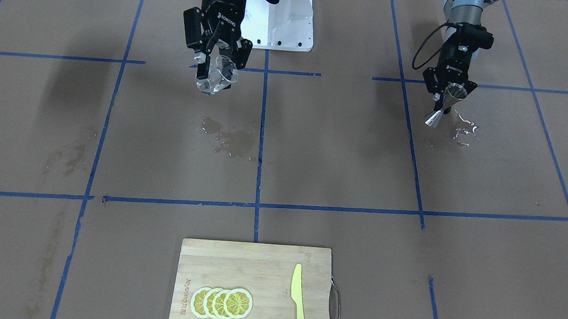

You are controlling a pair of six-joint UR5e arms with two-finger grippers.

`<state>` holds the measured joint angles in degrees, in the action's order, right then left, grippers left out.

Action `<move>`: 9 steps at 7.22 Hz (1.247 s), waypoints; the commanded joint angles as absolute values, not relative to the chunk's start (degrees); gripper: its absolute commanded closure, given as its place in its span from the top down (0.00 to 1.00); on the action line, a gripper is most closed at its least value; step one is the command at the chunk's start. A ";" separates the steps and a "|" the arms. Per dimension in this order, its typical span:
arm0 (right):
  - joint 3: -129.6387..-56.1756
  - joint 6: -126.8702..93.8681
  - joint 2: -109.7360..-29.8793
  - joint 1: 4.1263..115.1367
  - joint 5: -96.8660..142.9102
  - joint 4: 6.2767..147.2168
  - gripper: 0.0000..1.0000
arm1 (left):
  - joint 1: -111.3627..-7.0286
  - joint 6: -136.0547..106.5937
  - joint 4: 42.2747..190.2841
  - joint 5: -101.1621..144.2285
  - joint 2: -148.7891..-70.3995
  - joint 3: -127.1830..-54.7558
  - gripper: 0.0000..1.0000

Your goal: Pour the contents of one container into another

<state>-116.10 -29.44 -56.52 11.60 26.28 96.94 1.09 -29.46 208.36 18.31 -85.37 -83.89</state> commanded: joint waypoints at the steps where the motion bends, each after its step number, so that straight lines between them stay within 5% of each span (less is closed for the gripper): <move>1: -116.10 -29.44 -56.51 11.60 26.28 96.94 0.00 | 0.97 -29.10 208.56 18.46 -85.17 -83.67 0.00; 9: -116.19 -29.53 -57.13 11.60 26.28 96.94 0.00 | 0.26 -28.83 207.86 26.18 -83.76 -83.23 0.00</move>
<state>-116.19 -29.46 -56.97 11.60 26.28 96.94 0.44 -28.76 207.97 24.40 -84.19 -83.24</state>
